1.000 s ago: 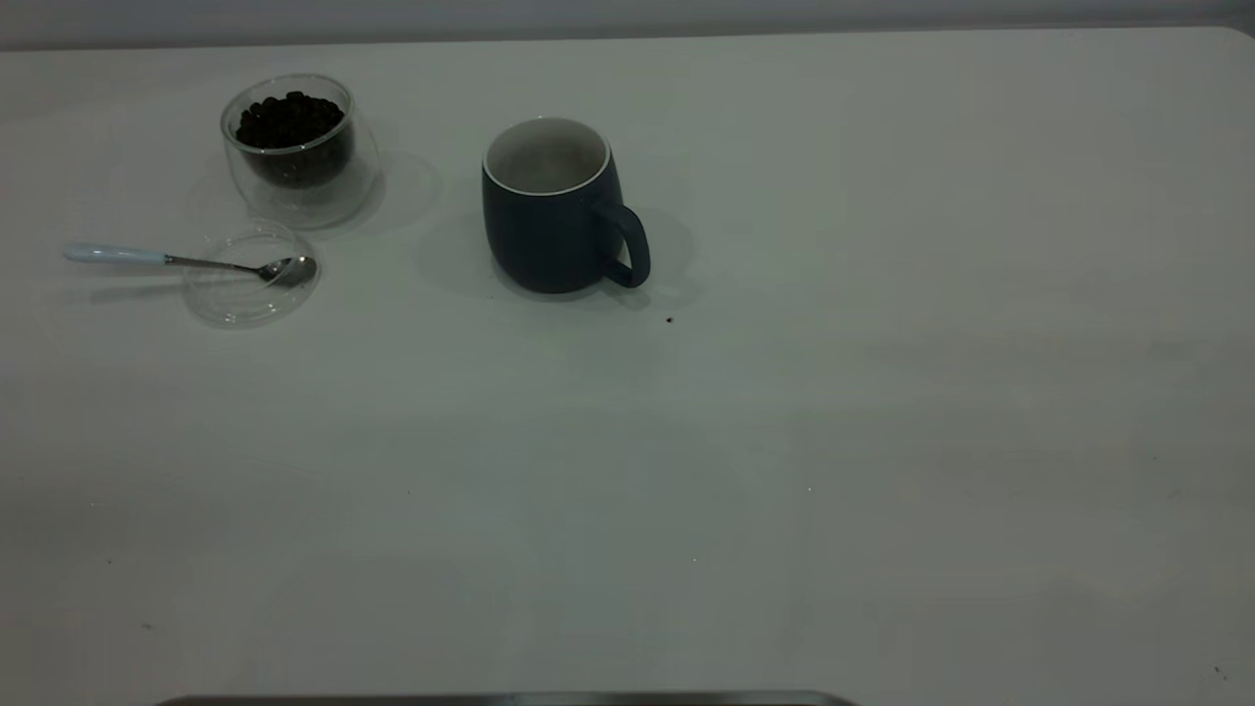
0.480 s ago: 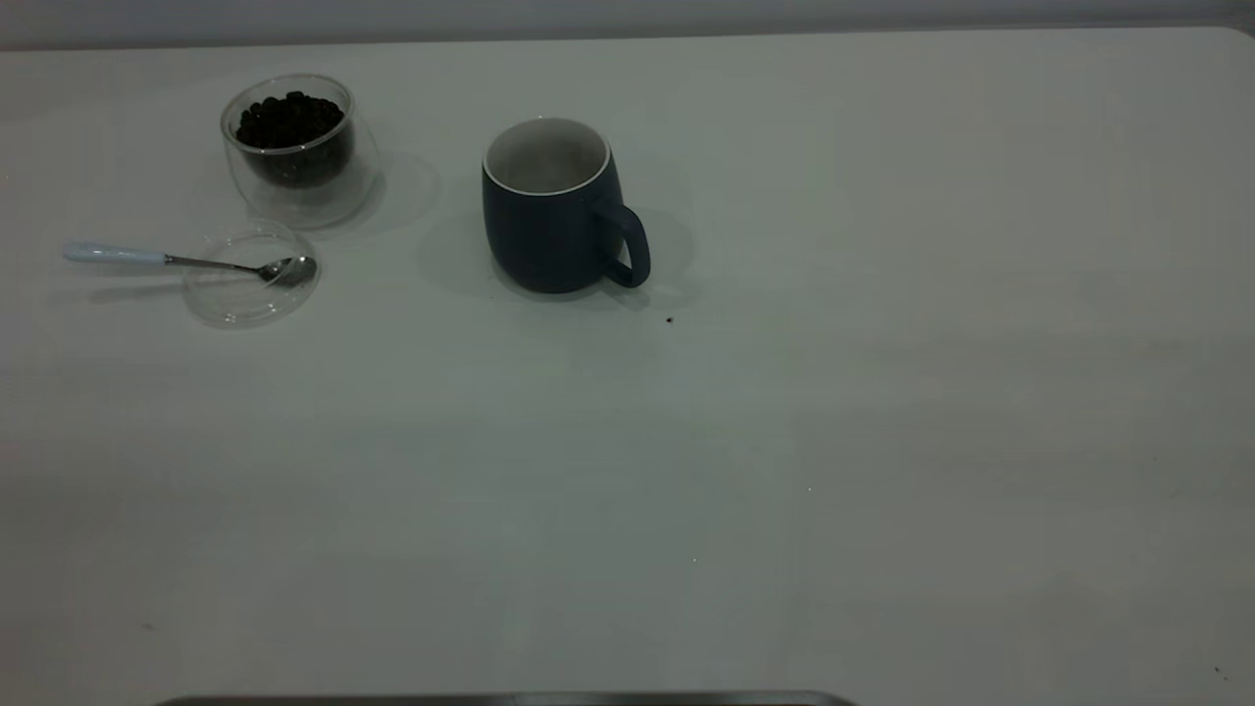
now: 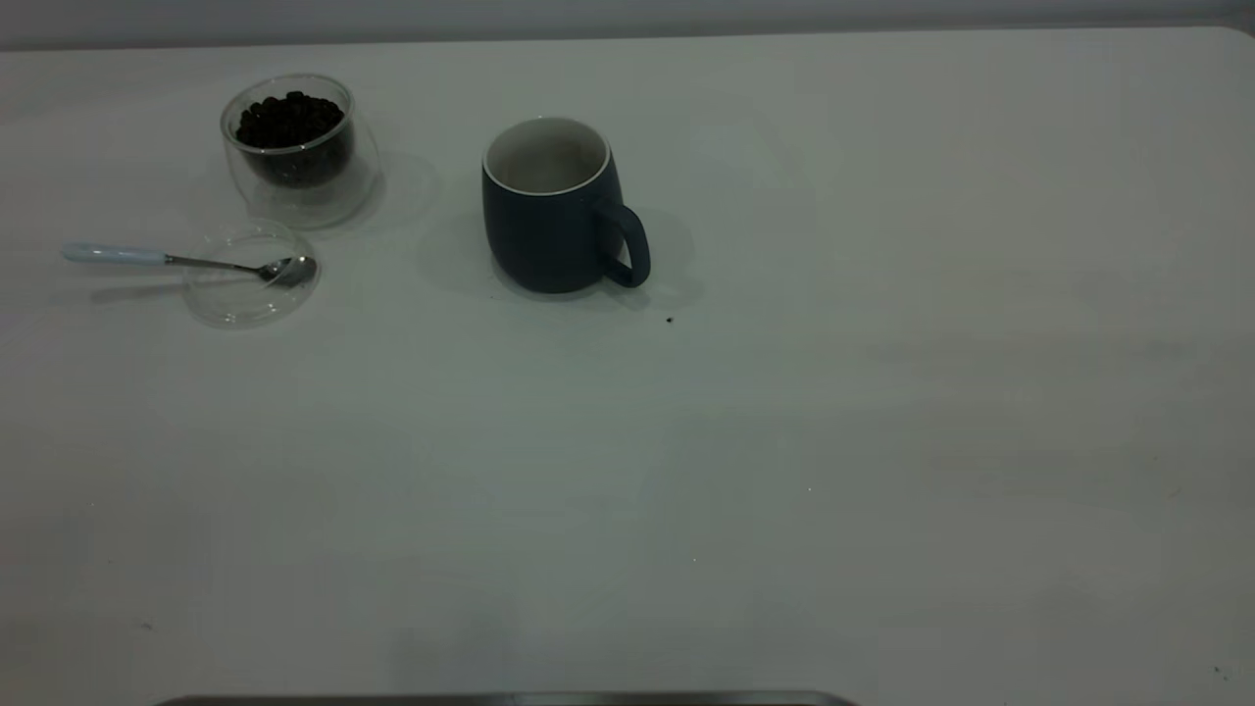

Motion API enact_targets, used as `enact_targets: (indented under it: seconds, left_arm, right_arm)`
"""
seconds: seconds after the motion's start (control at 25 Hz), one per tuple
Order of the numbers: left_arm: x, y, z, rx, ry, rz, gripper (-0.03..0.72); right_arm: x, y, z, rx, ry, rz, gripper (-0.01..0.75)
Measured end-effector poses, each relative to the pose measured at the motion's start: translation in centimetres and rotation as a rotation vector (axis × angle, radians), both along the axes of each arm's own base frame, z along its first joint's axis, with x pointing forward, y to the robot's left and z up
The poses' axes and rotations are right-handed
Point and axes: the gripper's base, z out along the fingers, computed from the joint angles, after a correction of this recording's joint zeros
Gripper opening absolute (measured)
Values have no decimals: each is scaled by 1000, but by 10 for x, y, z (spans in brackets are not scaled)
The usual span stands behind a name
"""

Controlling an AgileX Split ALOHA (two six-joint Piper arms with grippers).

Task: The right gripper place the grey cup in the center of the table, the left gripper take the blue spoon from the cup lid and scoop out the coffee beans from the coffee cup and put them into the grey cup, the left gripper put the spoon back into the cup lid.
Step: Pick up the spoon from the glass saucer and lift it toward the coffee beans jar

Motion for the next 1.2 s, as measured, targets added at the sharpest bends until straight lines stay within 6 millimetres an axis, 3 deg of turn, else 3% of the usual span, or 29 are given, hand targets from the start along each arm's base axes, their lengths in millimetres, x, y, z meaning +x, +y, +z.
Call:
enact_targets:
  seconds: [0.16, 0.32, 0.56, 0.68, 0.96, 1.2]
  left_arm:
    - [50, 10, -6, 116, 139, 44, 256]
    - [92, 32, -18, 110, 182, 175, 250]
    - [129, 103, -42, 57, 252, 360, 238]
    - [153, 130, -66, -32, 290, 326, 238]
    - [211, 168, -132, -241, 380, 134, 238]
    - [236, 205, -195, -407, 410, 69, 238]
  right_arm:
    - [0, 0, 0, 0, 0, 0, 364]
    - [0, 0, 0, 0, 0, 0, 364]
    - [0, 0, 0, 0, 0, 0, 364]
    - [0, 0, 0, 0, 0, 0, 364]
    - [0, 0, 0, 0, 0, 0, 364]
    - [0, 0, 0, 0, 0, 0, 364]
